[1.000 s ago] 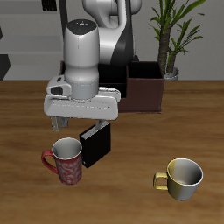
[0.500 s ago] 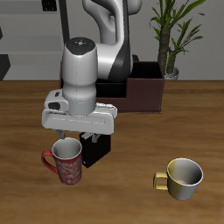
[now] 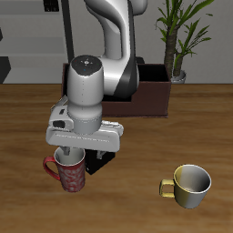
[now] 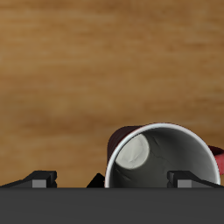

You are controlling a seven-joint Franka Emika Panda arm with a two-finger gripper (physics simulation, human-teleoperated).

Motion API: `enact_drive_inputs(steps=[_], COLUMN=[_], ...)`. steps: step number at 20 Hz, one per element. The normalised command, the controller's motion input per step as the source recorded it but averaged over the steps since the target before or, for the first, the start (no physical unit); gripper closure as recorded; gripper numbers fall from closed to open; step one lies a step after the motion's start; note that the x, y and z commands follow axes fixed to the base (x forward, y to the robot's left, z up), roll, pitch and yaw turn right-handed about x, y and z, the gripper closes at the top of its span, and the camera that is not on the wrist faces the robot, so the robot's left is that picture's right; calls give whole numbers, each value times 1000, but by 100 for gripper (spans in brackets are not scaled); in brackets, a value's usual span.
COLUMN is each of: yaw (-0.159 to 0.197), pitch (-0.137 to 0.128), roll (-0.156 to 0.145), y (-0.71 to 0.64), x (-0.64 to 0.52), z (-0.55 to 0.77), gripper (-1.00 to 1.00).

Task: Place the red mug into the back desk caddy's right compartment and place the yellow book into the back desk caddy's back compartment

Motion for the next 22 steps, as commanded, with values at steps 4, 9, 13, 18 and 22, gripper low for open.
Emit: enact_drive_inputs(steps=[4, 9, 13, 18, 22], yaw=[-11, -19, -31, 0, 9], pitch=[31, 41, 23, 1, -54], roll=[-13, -5, -7, 2, -13], y=[-15, -20, -41, -3, -57], x=[30, 47, 32, -44, -51], z=[-196, -285, -229, -21, 239], gripper=[-100, -100, 100, 100, 100])
